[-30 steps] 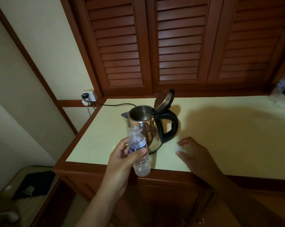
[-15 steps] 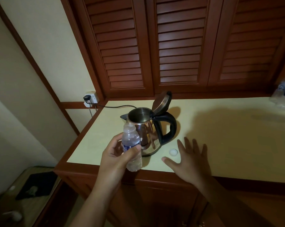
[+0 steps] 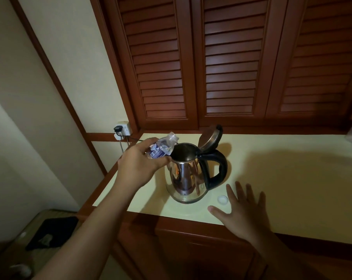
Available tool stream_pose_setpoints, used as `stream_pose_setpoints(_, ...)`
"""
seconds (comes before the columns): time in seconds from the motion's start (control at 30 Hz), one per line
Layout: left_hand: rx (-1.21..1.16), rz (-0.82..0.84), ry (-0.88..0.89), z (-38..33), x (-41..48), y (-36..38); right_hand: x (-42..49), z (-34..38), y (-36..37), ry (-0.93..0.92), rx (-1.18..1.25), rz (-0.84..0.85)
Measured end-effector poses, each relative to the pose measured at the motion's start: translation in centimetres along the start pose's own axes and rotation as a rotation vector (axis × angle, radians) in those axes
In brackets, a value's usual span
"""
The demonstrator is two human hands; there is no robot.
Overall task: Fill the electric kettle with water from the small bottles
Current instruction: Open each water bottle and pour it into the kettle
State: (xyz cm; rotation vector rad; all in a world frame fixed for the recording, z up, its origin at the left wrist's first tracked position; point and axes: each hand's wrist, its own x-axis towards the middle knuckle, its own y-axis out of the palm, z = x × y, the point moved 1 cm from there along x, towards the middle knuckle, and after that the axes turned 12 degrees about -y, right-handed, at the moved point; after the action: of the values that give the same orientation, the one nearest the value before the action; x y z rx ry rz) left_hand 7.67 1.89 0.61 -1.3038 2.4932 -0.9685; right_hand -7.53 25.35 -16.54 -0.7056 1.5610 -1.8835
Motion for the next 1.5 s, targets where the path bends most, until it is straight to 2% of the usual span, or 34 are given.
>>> stream_pose_setpoints(0.2, 0.497, -0.129, 0.177, -0.8, 2.6, -0.7, 0.0, 0.0, 0.0, 0.000, -0.014, -0.004)
stream_pose_setpoints(0.4, 0.762, -0.228, 0.262, -1.4, 3.0, -0.9, 0.0, 0.1, -0.1, 0.003, -0.011, -0.004)
stream_pose_setpoints(0.7, 0.863, -0.276, 0.343, -1.8, 3.2, -1.1, 0.1, 0.2, 0.0, 0.009, -0.021, -0.009)
stream_pose_setpoints(1.5, 0.941, -0.297, 0.460, -3.0, 4.3, -0.8, -0.1, 0.2, -0.1, -0.006, 0.008, -0.027)
